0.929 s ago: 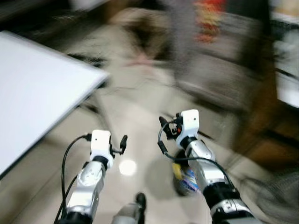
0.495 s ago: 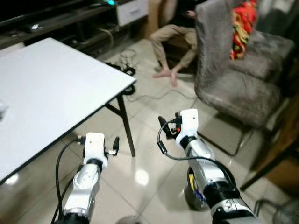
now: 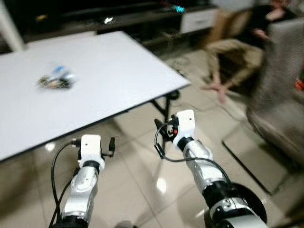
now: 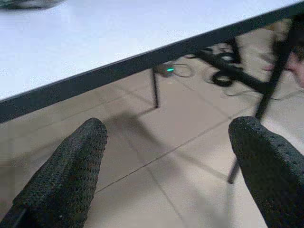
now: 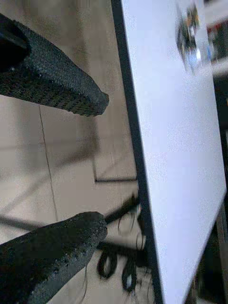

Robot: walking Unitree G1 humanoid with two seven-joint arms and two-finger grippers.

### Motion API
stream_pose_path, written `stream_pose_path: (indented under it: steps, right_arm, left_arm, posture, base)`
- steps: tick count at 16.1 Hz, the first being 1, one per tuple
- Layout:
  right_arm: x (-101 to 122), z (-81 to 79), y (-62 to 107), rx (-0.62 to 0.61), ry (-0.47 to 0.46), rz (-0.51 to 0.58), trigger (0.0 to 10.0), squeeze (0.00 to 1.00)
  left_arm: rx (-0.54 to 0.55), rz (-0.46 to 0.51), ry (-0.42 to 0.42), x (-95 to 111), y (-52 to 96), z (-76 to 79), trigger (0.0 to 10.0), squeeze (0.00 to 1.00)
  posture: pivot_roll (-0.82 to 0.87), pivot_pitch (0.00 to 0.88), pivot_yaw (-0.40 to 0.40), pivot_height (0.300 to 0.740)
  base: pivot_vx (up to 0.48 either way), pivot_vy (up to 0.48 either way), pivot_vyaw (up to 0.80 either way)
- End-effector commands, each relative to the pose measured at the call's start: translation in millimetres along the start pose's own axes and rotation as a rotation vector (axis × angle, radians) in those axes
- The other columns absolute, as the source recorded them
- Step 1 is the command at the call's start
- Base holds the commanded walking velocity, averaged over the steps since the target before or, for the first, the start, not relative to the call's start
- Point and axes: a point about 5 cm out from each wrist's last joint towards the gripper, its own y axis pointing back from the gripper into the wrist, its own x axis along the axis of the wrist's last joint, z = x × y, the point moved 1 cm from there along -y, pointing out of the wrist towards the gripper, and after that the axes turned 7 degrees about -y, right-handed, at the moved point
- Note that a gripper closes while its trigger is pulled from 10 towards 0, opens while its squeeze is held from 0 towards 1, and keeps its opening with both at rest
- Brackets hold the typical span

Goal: Picking trash to rubbish bin

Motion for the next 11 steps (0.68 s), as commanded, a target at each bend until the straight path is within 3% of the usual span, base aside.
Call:
stream_pose_path:
  steps: [1,5,8,11]
  right_arm:
    - [4,-5.6,-4.3,0.034,0.005,0.007,10.0,0.0]
    - [2,-2.6,-3.4,0.042,0.004,-0.01,10.0,0.0]
    - [6,3.8,-5.4,0.022,0.001,-0.013,10.0,0.0]
    - [3,2.4,-6.4,0.043,0.026,-0.04,10.0,0.0]
  left_arm:
    - [0.027,0.01,-0.006,2,-1.5,-2.3,10.0,0.0]
    - [0.059,0.022,0.055,4,-2.0,1.5,10.0,0.0]
    - [0.026,0.033,0.092,8,-6.2,18.4,10.0,0.0]
    - [0.048,0.037,0.115,10,-8.2,21.7,10.0,0.0]
  posture:
    - [0.05,0.0,0.003,0.74]
    - [0.06,0.0,-0.032,0.74]
    - [0.03,0.0,-0.071,0.74]
    - [0.03,0.0,-0.084,0.74]
  base:
    - [0.0,0.0,0.0]
    - [0.0,0.0,0.0]
    - [0.0,0.0,0.0]
    - [0.0,0.0,0.0]
